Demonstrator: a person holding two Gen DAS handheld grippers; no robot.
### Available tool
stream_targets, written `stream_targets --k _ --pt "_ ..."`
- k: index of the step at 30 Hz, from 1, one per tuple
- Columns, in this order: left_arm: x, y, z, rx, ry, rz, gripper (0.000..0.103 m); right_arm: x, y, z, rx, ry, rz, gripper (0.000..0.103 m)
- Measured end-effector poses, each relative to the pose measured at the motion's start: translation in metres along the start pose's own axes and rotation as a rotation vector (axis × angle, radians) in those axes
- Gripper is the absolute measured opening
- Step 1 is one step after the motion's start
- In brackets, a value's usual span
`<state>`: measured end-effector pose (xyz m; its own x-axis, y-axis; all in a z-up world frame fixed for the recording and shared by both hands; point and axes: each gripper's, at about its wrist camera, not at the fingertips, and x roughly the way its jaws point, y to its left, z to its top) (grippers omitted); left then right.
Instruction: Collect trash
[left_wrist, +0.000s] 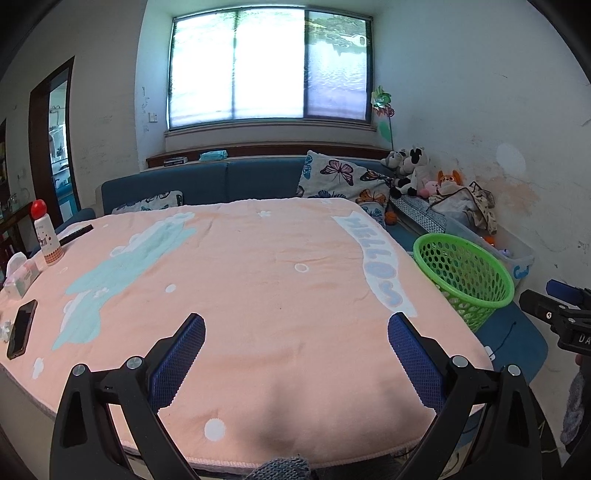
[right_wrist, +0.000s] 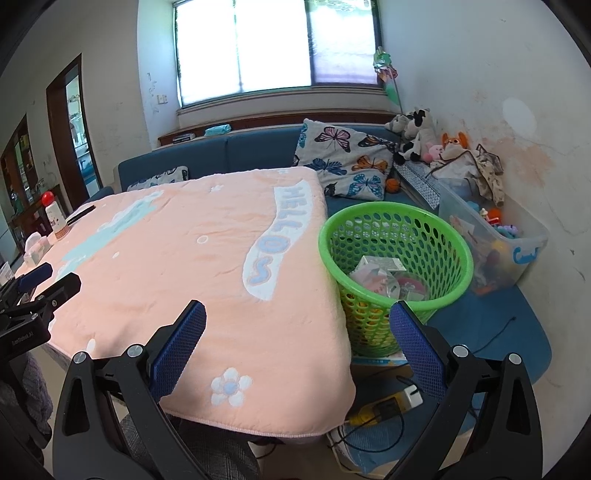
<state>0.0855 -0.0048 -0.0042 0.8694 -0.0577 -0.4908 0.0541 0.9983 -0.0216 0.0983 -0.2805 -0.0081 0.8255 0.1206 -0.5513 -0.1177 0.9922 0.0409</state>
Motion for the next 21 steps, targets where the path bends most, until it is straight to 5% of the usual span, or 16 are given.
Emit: stream_targets --k 21 --pt "0.001 0.0047 -0.0001 -0.014 -0.001 0.046 0.096 0.0038 0.0049 -0.001 -0.021 0.004 0.014 0.099"
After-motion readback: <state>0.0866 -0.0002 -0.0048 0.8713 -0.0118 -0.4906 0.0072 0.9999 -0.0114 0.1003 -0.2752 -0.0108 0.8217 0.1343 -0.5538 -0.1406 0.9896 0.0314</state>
